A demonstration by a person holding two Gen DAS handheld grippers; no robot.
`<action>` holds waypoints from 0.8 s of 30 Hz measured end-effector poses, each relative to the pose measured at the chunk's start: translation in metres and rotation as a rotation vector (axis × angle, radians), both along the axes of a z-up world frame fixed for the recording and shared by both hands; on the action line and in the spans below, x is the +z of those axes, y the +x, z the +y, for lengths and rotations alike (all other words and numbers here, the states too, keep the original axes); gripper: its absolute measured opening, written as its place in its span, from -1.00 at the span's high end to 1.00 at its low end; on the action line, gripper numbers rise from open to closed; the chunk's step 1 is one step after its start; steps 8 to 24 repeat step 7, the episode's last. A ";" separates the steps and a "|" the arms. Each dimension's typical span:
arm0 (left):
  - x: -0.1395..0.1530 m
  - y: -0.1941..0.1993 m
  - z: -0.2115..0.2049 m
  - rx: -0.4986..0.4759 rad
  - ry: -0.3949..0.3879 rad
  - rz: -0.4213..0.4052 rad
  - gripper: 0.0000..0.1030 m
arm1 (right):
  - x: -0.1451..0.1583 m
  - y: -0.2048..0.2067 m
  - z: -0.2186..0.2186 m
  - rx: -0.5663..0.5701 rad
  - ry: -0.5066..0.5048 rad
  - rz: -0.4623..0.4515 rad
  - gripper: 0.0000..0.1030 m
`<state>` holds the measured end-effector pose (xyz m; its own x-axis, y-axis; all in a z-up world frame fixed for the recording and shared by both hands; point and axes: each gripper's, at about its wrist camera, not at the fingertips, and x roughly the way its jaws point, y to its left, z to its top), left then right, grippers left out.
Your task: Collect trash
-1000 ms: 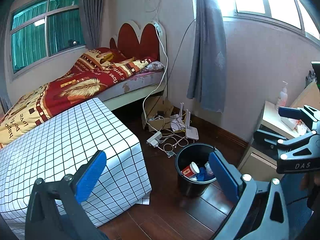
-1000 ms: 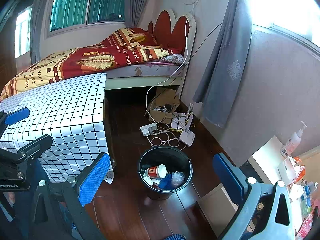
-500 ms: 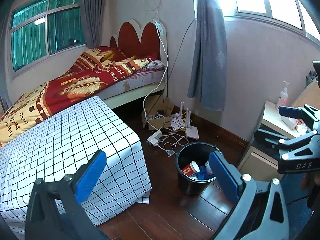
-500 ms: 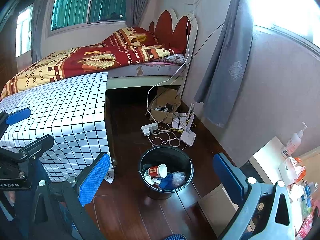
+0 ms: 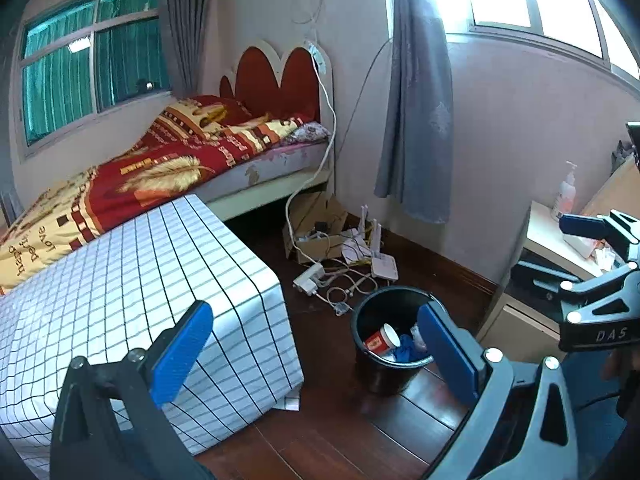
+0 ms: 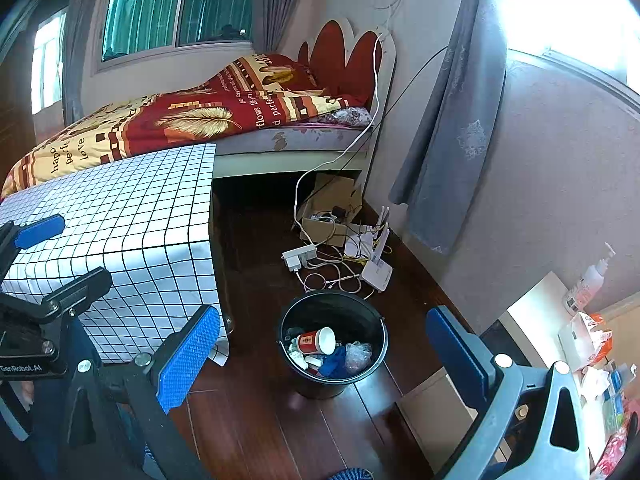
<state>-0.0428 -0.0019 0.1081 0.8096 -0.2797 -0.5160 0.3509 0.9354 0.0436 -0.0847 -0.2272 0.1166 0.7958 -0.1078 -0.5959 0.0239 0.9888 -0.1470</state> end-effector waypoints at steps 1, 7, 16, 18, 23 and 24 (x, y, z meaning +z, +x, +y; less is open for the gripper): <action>0.000 0.000 0.001 0.000 -0.004 -0.003 -0.99 | 0.000 0.000 0.000 0.000 0.000 -0.001 -1.00; 0.003 0.001 0.006 -0.004 -0.044 -0.013 -0.99 | 0.000 0.000 -0.003 -0.001 0.002 -0.003 -1.00; 0.003 0.001 0.006 -0.004 -0.044 -0.013 -0.99 | 0.000 0.000 -0.003 -0.001 0.002 -0.003 -1.00; 0.003 0.001 0.006 -0.004 -0.044 -0.013 -0.99 | 0.000 0.000 -0.003 -0.001 0.002 -0.003 -1.00; 0.003 0.001 0.006 -0.004 -0.044 -0.013 -0.99 | 0.000 0.000 -0.003 -0.001 0.002 -0.003 -1.00; 0.003 0.001 0.006 -0.004 -0.044 -0.013 -0.99 | 0.000 0.000 -0.003 -0.001 0.002 -0.003 -1.00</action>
